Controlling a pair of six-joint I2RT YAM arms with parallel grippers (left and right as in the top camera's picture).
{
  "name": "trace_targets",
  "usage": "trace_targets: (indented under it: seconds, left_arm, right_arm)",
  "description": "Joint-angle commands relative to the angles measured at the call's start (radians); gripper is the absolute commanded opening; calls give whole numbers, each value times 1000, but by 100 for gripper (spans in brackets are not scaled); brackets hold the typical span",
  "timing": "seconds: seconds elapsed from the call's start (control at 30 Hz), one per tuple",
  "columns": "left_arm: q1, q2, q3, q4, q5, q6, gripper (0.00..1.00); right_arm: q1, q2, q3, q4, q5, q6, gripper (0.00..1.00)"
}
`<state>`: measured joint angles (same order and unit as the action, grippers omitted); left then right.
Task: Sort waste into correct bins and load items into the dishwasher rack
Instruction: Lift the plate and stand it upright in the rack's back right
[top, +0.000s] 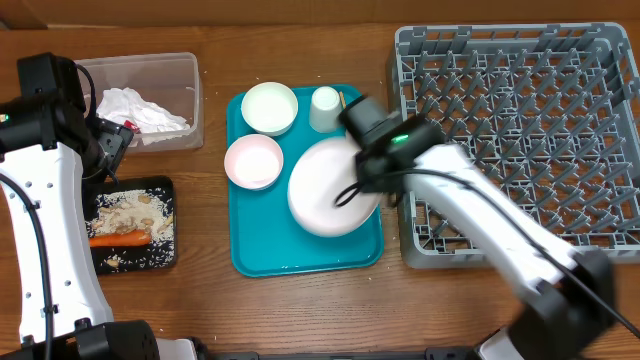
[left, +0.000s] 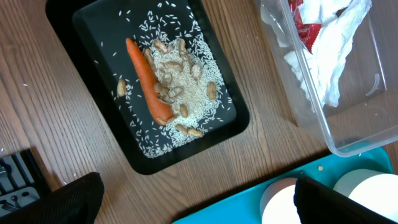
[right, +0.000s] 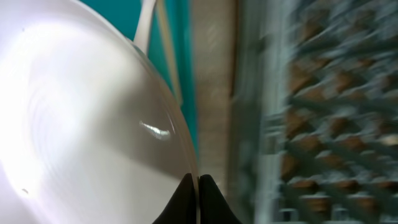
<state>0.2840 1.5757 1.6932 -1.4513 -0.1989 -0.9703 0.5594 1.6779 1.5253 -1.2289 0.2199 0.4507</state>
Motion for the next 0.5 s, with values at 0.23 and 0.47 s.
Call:
trace_targets:
  seconds: [0.23, 0.47]
  left_arm:
    - [3, 6, 0, -3, -11, -18, 100]
    - [3, 6, 0, -2, -11, -18, 100]
  right_arm:
    - [-426, -277, 61, 81, 362, -196, 4]
    - [-660, -208, 29, 364, 363, -402, 4]
